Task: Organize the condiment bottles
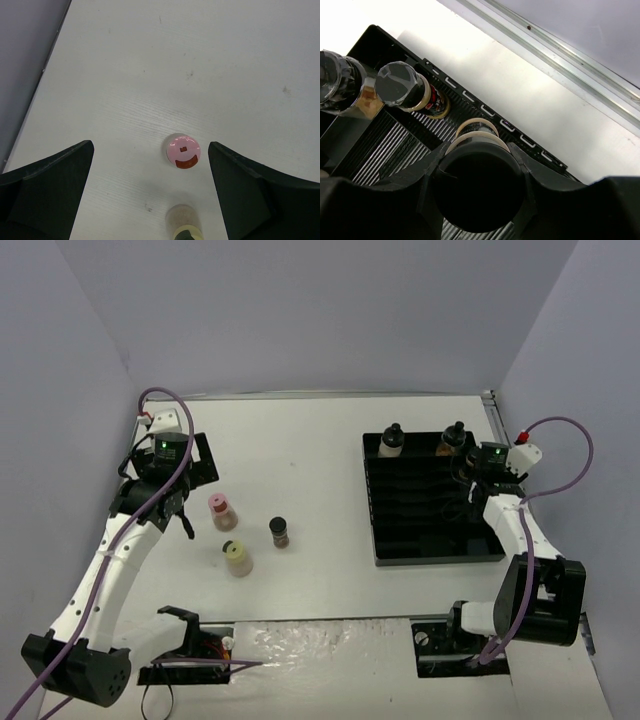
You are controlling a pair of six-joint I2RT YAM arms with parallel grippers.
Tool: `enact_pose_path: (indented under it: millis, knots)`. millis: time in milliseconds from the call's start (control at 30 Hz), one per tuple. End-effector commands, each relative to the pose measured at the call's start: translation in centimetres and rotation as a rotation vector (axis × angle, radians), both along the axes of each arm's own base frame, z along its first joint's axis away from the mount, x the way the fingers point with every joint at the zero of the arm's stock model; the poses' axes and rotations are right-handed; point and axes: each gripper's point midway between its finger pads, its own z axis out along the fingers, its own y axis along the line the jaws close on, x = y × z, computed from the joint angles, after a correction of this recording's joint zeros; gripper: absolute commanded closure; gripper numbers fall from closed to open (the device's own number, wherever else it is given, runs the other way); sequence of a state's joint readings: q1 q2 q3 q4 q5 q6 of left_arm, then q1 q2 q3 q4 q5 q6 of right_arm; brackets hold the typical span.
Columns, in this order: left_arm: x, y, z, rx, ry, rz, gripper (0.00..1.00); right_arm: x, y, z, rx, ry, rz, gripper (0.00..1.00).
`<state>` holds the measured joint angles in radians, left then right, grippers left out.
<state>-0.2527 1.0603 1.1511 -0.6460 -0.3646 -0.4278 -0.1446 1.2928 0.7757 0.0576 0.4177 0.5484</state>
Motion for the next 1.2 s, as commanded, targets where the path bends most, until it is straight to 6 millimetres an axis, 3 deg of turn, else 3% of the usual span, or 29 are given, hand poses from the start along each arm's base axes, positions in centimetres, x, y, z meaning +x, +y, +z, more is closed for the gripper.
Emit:
enact_pose_path:
  millis: [0,500,1167]
  knots:
    - [1.1,-0.1,2.4,-0.032,-0.088,0.016,0.03,2.6,-1.0,1.7,-0.018,-0.136,-0.045,1.0]
    - [1.4,-0.5,2.0,-0.043,-0.076,0.004,0.03,4.5,-0.8,-1.9,0.01,-0.088,-0.043,1.0]
    - [1.3,-0.3,2.0,-0.035,-0.076,0.008,0.03,5.4,-0.3,-4.1,0.021,-0.01,-0.031,1.0]
